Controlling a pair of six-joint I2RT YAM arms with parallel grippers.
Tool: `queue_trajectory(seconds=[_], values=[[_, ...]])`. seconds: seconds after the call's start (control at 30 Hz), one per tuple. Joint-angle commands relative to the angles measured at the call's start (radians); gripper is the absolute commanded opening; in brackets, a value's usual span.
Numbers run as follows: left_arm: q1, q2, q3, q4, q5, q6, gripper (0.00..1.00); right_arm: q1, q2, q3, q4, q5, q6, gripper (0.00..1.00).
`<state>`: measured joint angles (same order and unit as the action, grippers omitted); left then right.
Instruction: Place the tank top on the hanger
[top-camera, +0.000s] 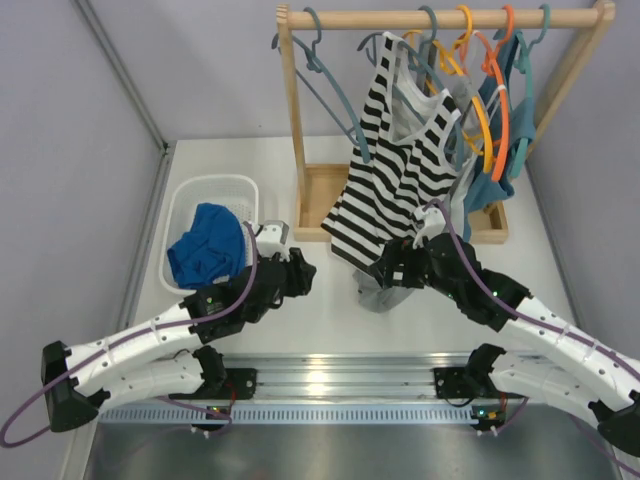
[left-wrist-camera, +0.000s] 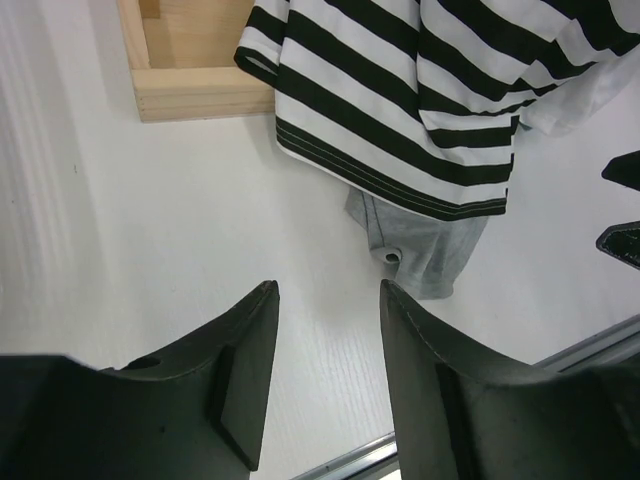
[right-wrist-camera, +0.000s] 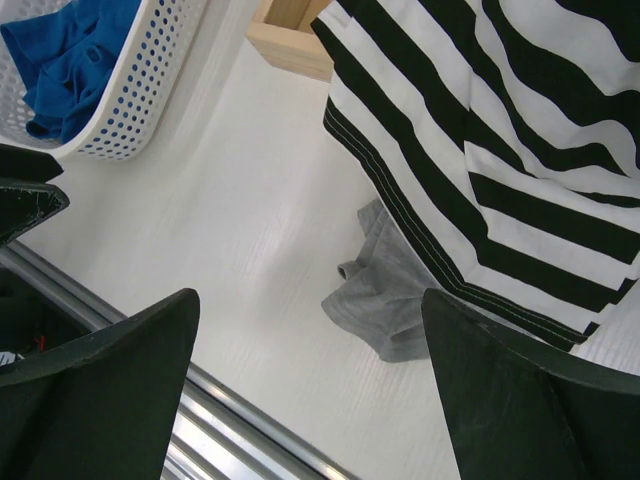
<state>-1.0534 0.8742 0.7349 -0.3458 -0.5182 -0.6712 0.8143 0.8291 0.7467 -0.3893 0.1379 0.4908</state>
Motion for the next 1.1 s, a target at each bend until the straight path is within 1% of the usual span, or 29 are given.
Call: queue_trajectory(seconds=[0.0,0.2,0.3,0.37,0.4,0.43,0.47,0.5,0.53,0.57,0.6,0.67,0.7,0.73,0.77,0.8,0.9,0.97,1.03,1.07], values=[[-0.002,-0.018,0.046,0.016,-0.028,0.001,0.50,0.008,-0.015,0.010,0.043,0.015,-0.003,0.93],[-0.002,-0.006,0.096,-0.001,-0.058,-0.005,0.51,0.006,-0.002,0.011,0.035,-0.011,-0.003,0.94],[-0.002,0.020,0.136,-0.027,-0.121,-0.016,0.53,0.008,0.011,0.023,0.029,-0.027,-0.009,0.96],[0.000,0.045,0.191,-0.067,-0.213,-0.033,0.56,0.008,0.034,0.036,0.012,-0.031,-0.020,0.96],[0.004,0.077,0.216,-0.129,-0.261,-0.044,0.56,0.008,0.044,0.043,0.006,-0.032,-0.024,0.96],[0.015,0.118,0.271,-0.178,-0.331,-0.085,0.58,0.008,0.056,0.055,-0.002,-0.040,-0.031,0.96],[0.032,0.140,0.299,-0.223,-0.353,-0.105,0.58,0.008,0.061,0.059,-0.005,-0.040,-0.032,0.96],[0.100,0.164,0.325,-0.304,-0.352,-0.123,0.59,0.008,0.064,0.065,-0.009,-0.043,-0.035,0.96],[0.152,0.186,0.346,-0.327,-0.338,-0.136,0.59,0.008,0.067,0.069,-0.011,-0.050,-0.034,0.96],[0.212,0.206,0.372,-0.344,-0.262,-0.136,0.59,0.008,0.071,0.071,-0.013,-0.052,-0.035,0.96],[0.345,0.233,0.377,-0.352,-0.220,-0.130,0.58,0.008,0.076,0.074,-0.016,-0.057,-0.035,0.96],[0.459,0.261,0.373,-0.335,-0.166,-0.102,0.58,0.008,0.088,0.077,-0.019,-0.072,-0.038,0.96],[0.554,0.272,0.370,-0.335,-0.149,-0.100,0.58,0.008,0.093,0.077,-0.020,-0.076,-0.038,0.96],[0.600,0.285,0.363,-0.326,-0.129,-0.094,0.58,0.008,0.097,0.080,-0.023,-0.084,-0.038,0.96],[0.689,0.317,0.348,-0.322,-0.105,-0.091,0.58,0.008,0.103,0.080,-0.023,-0.089,-0.038,0.96],[0.726,0.336,0.337,-0.314,-0.059,-0.091,0.57,0.008,0.105,0.079,-0.023,-0.096,-0.038,0.96],[0.831,0.425,0.296,-0.292,-0.039,-0.110,0.57,0.008,0.101,0.074,-0.017,-0.107,-0.038,0.95],[0.860,0.491,0.256,-0.224,-0.017,-0.099,0.57,0.008,0.097,0.068,-0.011,-0.115,-0.038,0.95],[0.897,0.545,0.247,-0.206,0.001,-0.109,0.56,0.008,0.094,0.062,-0.005,-0.121,-0.038,0.96],[0.915,0.596,0.247,-0.203,0.007,-0.117,0.56,0.009,0.094,0.060,0.000,-0.121,-0.038,0.95]])
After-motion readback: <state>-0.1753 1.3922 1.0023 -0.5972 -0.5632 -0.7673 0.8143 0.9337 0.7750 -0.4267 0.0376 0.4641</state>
